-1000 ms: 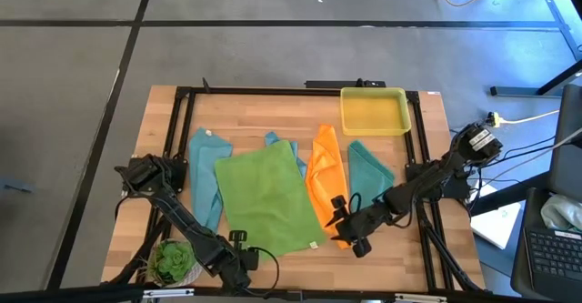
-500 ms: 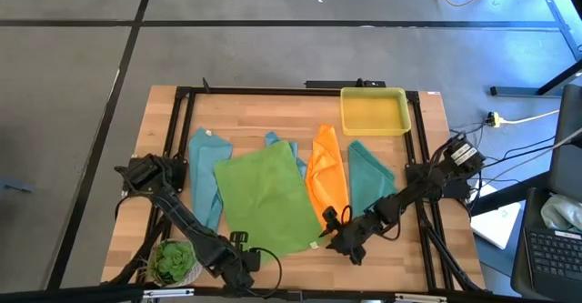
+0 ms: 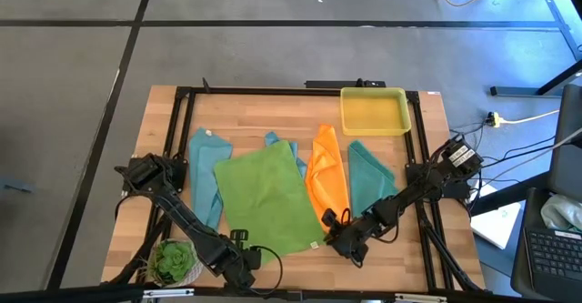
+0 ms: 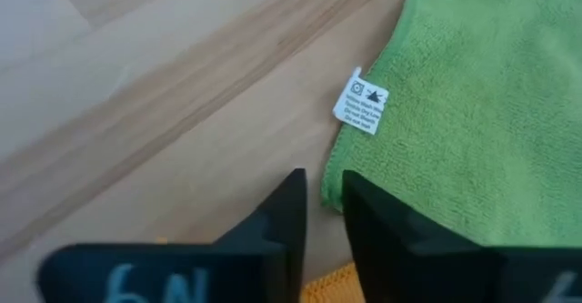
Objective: Fold microfiber towels
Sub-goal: Fold the green microfiber cloth
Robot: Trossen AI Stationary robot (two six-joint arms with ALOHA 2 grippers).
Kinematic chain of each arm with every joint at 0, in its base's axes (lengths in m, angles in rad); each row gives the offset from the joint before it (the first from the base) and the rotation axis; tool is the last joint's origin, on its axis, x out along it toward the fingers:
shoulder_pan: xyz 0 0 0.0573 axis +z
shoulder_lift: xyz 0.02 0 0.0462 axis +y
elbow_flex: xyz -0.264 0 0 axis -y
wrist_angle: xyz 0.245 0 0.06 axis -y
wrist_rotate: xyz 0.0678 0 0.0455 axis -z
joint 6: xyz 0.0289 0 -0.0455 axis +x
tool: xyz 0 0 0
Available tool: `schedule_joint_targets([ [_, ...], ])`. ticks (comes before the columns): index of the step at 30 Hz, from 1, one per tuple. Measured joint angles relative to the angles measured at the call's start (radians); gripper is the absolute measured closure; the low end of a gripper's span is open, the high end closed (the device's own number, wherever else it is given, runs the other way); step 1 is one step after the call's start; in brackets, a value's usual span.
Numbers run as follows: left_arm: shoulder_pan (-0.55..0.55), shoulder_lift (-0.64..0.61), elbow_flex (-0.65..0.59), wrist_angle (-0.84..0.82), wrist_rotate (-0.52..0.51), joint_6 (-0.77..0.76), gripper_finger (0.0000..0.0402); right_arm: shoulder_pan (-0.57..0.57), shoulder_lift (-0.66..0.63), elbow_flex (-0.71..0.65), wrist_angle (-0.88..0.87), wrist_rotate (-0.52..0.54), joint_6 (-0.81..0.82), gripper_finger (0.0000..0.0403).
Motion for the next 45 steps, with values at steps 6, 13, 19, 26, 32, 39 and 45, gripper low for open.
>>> schedule_joint_targets([
  [6, 0.0, 0.0, 0.0, -0.002, 0.0, 0.0, 0.0401, -0.005, 0.0, -0.001, -0.012, 0.038, -0.009, 0.0397],
  [13, 0.0, 0.0, 0.0, -0.002, 0.0, 0.0, 0.0401, -0.006, 0.0, -0.002, -0.015, 0.114, -0.009, 0.0398],
  [19, 0.0, -0.002, 0.0, -0.028, 0.016, -0.003, 0.0401, 0.013, -0.023, 0.038, -0.033, 0.119, -0.003, 0.0399],
  [26, -0.021, -0.01, 0.111, -0.213, -0.079, -0.002, 0.0401, 0.053, -0.093, 0.16, -0.258, 0.255, -0.024, 0.0401],
  [32, -0.036, -0.011, 0.251, -0.535, -0.281, 0.021, 0.0401, 0.028, -0.128, 0.186, -0.354, 0.384, -0.079, 0.0401],
  [39, -0.017, -0.01, 0.205, -0.781, -0.498, -0.046, 0.0401, -0.116, -0.132, 0.184, -0.276, 0.509, -0.205, 0.0402],
  [45, 0.029, -0.01, 0.091, -0.87, -0.569, -0.13, 0.0401, -0.283, -0.132, 0.184, -0.172, 0.504, -0.308, 0.0402],
])
